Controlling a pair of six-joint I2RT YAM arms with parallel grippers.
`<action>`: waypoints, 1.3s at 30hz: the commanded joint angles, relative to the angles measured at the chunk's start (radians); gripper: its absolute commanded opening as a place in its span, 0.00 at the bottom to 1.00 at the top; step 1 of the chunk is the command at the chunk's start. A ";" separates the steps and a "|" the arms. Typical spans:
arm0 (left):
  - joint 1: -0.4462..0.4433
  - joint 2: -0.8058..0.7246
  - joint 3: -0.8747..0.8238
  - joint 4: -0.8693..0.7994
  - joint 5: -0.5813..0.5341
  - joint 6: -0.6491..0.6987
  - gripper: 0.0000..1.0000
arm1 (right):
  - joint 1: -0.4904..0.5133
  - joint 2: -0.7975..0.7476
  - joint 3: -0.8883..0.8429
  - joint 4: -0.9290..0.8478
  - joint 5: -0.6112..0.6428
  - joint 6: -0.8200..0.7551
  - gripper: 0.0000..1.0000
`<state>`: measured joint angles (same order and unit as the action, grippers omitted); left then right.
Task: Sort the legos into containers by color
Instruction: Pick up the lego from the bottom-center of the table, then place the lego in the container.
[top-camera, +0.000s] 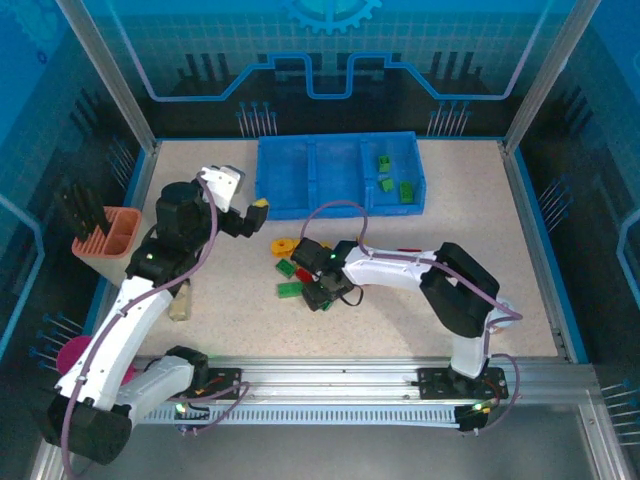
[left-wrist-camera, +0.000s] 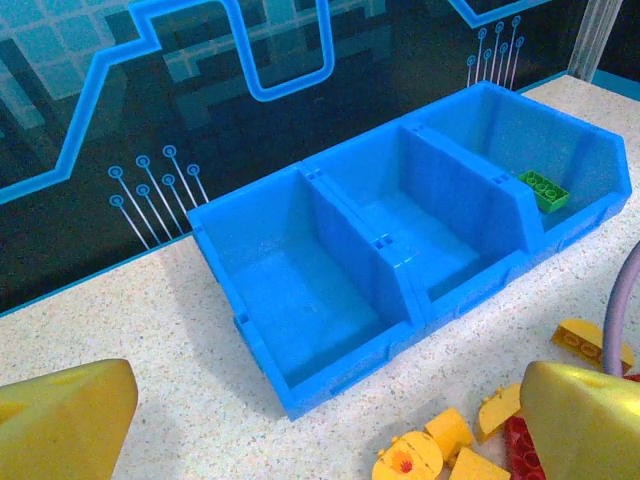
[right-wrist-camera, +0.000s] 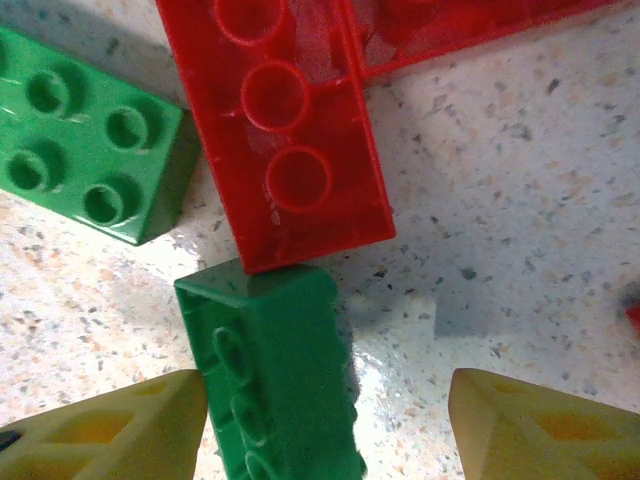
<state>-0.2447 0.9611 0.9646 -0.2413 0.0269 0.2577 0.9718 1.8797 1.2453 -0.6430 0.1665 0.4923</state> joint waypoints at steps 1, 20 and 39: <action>-0.005 -0.005 -0.006 0.024 -0.006 0.000 0.99 | 0.016 0.044 0.020 -0.017 -0.028 -0.009 0.64; -0.005 -0.002 -0.008 0.023 -0.019 0.009 0.99 | -0.169 -0.181 -0.062 -0.133 0.107 -0.119 0.30; -0.005 0.003 0.008 0.002 -0.035 0.019 1.00 | -0.693 0.193 0.458 0.155 0.239 -0.394 0.31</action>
<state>-0.2447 0.9619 0.9638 -0.2417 0.0044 0.2649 0.3096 1.9892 1.6127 -0.5293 0.3717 0.1291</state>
